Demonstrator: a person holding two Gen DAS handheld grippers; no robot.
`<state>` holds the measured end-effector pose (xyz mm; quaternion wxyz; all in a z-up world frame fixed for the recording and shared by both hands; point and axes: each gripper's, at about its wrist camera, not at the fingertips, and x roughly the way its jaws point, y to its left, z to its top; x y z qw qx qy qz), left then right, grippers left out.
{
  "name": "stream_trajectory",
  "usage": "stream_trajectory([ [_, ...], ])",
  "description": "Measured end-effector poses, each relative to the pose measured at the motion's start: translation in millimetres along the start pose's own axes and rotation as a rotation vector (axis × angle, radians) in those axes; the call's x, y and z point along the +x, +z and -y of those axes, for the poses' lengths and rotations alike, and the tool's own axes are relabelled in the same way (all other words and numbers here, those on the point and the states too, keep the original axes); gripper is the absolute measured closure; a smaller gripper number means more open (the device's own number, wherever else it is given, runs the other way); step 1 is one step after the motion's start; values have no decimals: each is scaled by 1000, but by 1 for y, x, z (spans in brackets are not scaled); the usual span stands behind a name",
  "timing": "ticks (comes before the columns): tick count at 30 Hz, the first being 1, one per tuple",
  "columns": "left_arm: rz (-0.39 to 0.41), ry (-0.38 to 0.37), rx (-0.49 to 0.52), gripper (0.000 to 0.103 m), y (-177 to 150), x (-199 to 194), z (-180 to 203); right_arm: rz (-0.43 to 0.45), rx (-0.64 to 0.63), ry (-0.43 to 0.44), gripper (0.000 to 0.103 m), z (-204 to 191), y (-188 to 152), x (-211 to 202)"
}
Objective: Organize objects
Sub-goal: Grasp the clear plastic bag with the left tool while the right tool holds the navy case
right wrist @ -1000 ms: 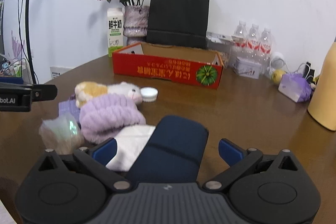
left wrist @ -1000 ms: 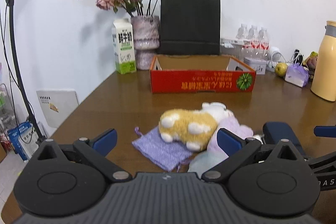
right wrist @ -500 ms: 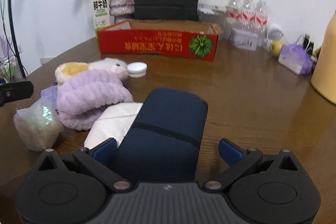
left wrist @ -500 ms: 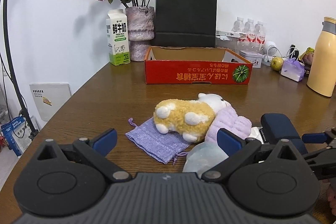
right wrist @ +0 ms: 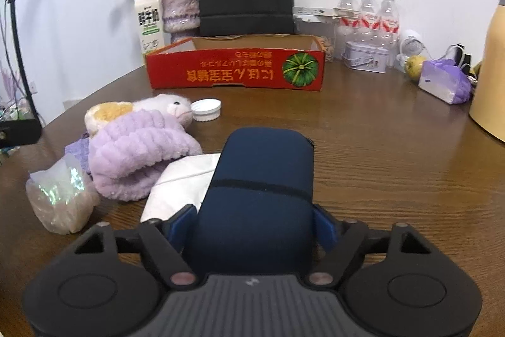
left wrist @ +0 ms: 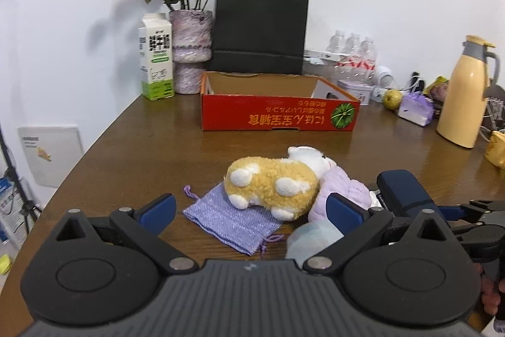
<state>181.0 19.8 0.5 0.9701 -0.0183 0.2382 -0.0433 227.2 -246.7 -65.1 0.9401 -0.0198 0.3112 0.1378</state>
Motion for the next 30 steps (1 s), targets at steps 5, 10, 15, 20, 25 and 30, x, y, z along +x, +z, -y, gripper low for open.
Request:
stream_trajectory([
  [5,-30,-87,9,0,1,4,-24,11,14,-25,32,0,-1,-2],
  [10,-87,-146,31,0,1,12,-35,17,12,-26,33,1,-2,-2],
  [15,-134,-174,143,0,5,16,-24,27,31,-22,36,3,-4,-3],
  [20,-151,-245,186,0,1,18,-7,45,31,-32,37,2,-5,-6],
  [25,-182,-294,149,0,-13,31,13,60,34,-36,38,3,-5,-8],
  [30,-180,-275,139,0,-18,40,26,73,43,-55,38,3,-5,-9],
])
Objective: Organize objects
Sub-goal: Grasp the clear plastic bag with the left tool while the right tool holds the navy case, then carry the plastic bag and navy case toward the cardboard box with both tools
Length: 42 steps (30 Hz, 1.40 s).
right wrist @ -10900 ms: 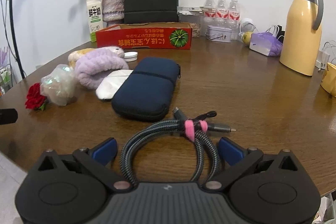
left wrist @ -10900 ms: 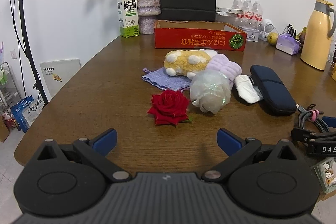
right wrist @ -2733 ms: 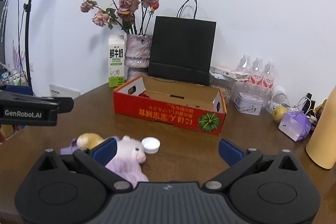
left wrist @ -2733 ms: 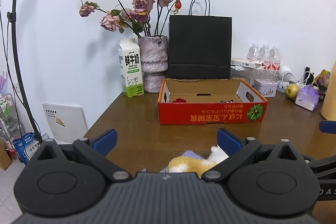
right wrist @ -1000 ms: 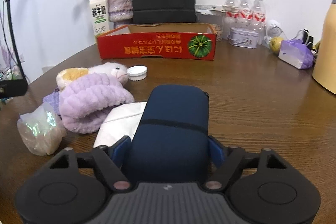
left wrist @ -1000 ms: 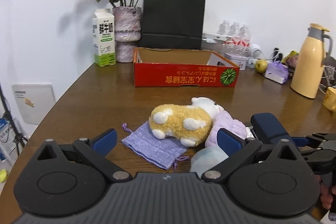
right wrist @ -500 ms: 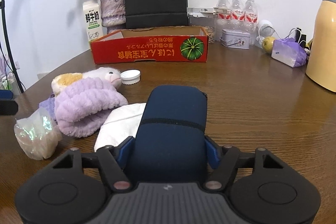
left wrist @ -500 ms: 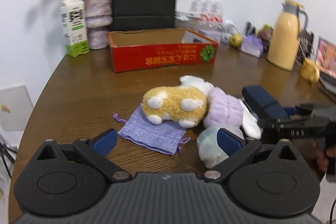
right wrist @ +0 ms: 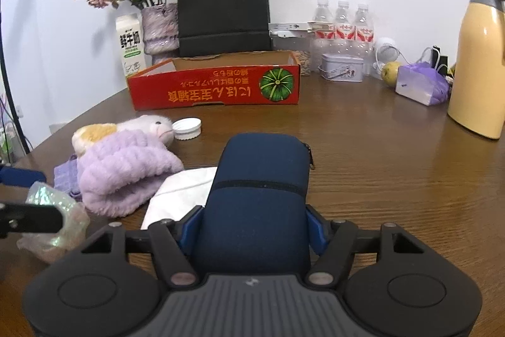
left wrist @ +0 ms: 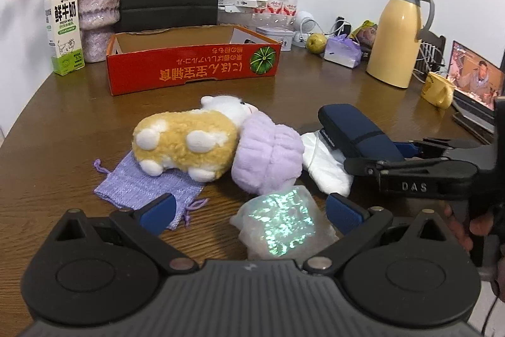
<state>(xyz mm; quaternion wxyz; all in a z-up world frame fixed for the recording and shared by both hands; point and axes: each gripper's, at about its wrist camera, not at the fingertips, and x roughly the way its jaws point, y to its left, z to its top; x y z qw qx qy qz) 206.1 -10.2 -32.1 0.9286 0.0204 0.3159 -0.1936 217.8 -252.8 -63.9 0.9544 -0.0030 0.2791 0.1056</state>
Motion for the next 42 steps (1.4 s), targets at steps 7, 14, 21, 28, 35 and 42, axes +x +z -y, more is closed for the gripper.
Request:
stream_trajectory([
  [7,-69,-70,-49,61,-6,3,-5,3,-19,-8,38,-2,0,-1],
  [14,-10,-35,-70,62,-6,-25,-26,-4,-17,-17,38,-2,0,-1],
  [21,11,37,-119,62,3,-38,-60,-4,-10,-4,38,-1,0,-1],
  [28,59,67,-110,62,8,-46,-66,4,-41,-36,38,-8,0,-1],
  [35,85,75,-104,62,12,-42,-52,14,-91,-72,38,-21,-4,-8],
  [42,104,124,-121,61,22,-42,-29,32,-102,-7,38,-17,1,-12],
])
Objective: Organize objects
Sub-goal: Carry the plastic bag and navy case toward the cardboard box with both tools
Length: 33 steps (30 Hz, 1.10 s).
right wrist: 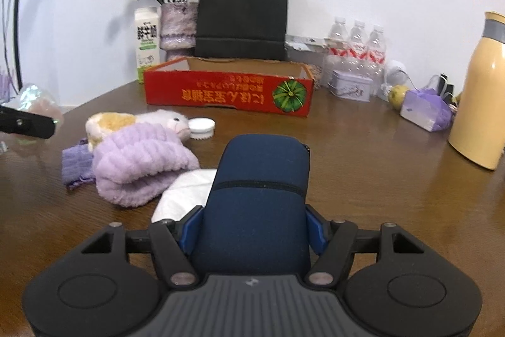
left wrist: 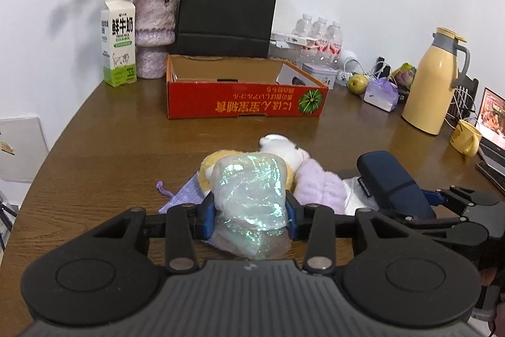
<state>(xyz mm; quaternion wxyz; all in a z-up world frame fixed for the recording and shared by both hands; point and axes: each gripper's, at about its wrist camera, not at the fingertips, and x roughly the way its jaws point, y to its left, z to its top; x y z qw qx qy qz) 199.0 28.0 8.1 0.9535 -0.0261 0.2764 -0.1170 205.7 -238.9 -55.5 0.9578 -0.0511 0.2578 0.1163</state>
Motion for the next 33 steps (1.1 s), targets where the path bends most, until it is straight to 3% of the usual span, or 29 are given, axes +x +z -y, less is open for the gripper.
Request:
stream_trajectory([
  [12,40,162,-66,61,8,-4,48,83,-77,150,38,22,31,-8],
  [23,30,185,-40,61,23,7,67,141,-52,214,38,27,56,-10],
  [33,46,183,-49,61,52,33,54,142,-75,229,38,17,84,16],
])
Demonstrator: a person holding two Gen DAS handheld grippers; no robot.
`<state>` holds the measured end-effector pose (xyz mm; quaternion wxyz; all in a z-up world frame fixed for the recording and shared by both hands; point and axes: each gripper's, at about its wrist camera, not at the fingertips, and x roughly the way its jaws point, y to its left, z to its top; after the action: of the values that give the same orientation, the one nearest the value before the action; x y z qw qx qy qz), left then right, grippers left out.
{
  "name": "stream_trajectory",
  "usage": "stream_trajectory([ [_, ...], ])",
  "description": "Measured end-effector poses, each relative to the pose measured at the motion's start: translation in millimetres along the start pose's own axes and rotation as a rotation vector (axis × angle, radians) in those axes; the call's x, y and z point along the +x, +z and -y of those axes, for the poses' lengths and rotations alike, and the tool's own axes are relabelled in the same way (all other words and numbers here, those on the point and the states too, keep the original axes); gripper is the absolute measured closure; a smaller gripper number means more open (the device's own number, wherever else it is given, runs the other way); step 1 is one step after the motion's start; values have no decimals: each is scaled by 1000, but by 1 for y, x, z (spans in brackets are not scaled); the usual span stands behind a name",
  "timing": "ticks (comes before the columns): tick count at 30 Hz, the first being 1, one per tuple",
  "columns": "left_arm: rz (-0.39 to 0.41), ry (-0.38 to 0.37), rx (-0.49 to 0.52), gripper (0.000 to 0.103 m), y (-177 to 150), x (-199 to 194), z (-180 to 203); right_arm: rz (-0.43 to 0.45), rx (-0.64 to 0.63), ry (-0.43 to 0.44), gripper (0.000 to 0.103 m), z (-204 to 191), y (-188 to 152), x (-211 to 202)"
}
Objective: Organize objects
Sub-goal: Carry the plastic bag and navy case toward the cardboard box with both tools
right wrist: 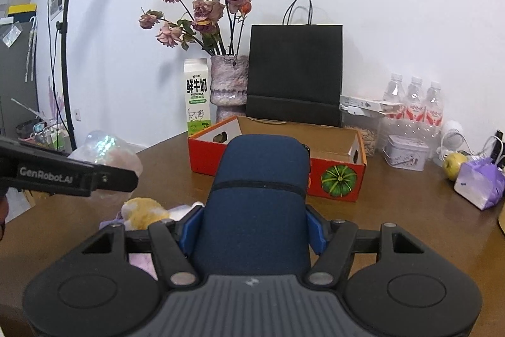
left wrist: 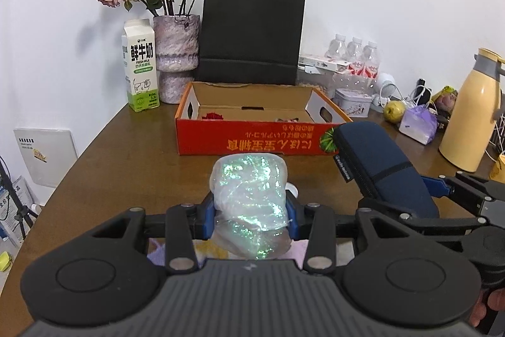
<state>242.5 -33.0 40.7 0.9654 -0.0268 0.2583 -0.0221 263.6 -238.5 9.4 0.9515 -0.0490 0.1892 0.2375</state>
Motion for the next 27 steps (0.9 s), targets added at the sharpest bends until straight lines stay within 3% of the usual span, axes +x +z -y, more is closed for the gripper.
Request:
stream_trajectory([
  [27,36,27,19,61,75,99,-8,27,-19,-22,38,26,66,96],
])
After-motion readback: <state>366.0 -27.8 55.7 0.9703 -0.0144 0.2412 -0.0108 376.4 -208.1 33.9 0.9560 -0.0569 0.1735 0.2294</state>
